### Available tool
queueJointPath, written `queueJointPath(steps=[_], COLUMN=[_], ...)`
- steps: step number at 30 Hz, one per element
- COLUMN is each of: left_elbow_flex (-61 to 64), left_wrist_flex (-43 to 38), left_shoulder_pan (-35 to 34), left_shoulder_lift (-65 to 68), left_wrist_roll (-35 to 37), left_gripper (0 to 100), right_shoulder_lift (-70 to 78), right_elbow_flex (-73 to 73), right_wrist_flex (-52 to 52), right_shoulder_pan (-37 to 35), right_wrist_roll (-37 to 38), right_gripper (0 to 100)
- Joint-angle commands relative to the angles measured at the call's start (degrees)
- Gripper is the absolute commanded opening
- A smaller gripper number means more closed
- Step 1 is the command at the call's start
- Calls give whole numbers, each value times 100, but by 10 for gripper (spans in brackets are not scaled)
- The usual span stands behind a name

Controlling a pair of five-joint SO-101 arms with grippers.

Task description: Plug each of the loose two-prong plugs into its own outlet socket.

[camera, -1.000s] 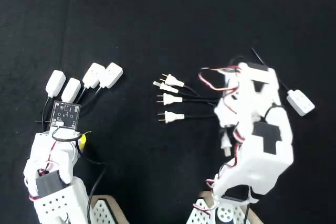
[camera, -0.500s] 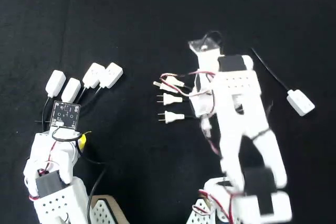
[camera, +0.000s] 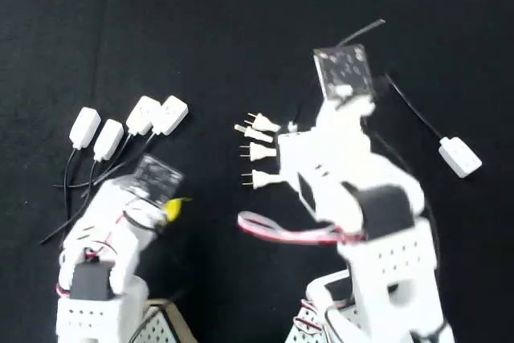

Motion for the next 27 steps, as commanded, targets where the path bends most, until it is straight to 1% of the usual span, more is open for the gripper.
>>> queueJointPath(steps=[1, 4, 7, 9, 10, 12, 15, 19, 25, 27], left_elbow_flex=[-901, -655, 110, 752, 769, 655, 769, 787, 787, 778], left_wrist_flex=[-862, -2163, -3745, -4888, -5099, -5029, -4993, -4844, -4035, -3833], left_shoulder_pan=[1859, 2202, 2360, 2519, 2615, 2905, 3231, 3231, 3222, 3116], left_shoulder_lift=[-9, 0, 0, 9, 70, 176, 290, 484, 668, 624], left_wrist_roll=[703, 1336, 2040, 2321, 2444, 2611, 2611, 2444, 1741, 1521], left_gripper=[299, 299, 299, 300, 300, 300, 300, 300, 300, 300], right_shoulder_lift=[-1174, -2044, -2967, -3468, -3679, -3978, -4154, -4154, -4180, -4180], right_elbow_flex=[927, 1525, 2009, 2352, 2545, 2870, 3160, 3178, 3178, 3178], right_wrist_flex=[-1090, -1266, -1213, -1196, -1231, -1442, -1802, -1864, -1855, -1846], right_shoulder_pan=[-105, -185, -422, -607, -677, -730, -721, -747, -730, -721], right_wrist_roll=[-721, -993, -1046, -1046, -1046, -1046, -1046, -1152, -1169, -1169], right_gripper=[11, 11, 11, 11, 11, 11, 11, 11, 11, 11])
